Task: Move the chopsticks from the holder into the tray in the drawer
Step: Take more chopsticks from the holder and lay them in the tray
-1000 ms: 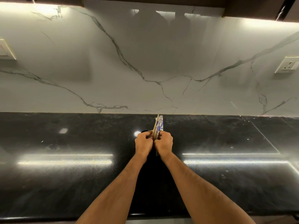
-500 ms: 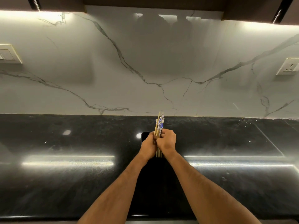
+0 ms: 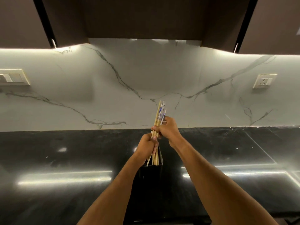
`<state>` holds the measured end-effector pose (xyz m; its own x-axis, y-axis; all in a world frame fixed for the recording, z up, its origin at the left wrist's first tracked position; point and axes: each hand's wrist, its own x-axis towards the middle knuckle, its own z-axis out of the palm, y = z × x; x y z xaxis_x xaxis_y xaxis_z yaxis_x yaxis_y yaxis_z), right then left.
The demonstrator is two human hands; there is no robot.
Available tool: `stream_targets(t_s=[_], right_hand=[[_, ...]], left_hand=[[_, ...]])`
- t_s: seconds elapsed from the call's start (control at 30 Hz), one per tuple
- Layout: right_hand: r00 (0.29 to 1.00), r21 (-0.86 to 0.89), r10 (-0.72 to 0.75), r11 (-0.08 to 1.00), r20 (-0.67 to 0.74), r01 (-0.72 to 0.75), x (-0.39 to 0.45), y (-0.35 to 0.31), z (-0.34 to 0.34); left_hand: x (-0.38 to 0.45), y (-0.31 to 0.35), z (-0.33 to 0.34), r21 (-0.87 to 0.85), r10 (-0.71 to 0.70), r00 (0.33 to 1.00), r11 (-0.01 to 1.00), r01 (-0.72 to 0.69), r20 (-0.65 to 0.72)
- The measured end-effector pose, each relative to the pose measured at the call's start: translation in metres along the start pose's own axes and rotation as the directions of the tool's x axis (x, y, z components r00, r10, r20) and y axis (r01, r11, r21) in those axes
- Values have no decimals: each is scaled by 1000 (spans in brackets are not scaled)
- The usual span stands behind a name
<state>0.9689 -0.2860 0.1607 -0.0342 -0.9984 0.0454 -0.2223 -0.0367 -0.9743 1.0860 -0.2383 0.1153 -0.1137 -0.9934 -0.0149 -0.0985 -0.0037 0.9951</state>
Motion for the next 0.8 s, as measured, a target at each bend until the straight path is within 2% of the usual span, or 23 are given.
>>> stream_targets(t_s=[0.13,0.3,0.47,0.6,0.7,0.8], right_hand=[[998,157,68,985,-3,-67,-28,-8,-14],[985,143,169,976,-26,-164,-60,-24,-25],[984,188,168,970,-55,-155,-88,-44,-31],[989,256,101,964,-106,-71,-108,-64,-35],[979,298,0,953,-203,62,-122,-84,-43],[907,251,-165,928,-386,276,-136,-104,-53]], left_hand=[[-39,-4,5,1,-52,996,999,52,66],[-84,-4,8,7,-100,987,995,100,122],[-119,-2,-3,44,-94,981,995,87,171],[-141,-3,-12,59,-116,977,993,107,178],[-159,-10,-18,43,-140,975,990,135,173],[-174,-15,-21,-21,-202,971,978,207,128]])
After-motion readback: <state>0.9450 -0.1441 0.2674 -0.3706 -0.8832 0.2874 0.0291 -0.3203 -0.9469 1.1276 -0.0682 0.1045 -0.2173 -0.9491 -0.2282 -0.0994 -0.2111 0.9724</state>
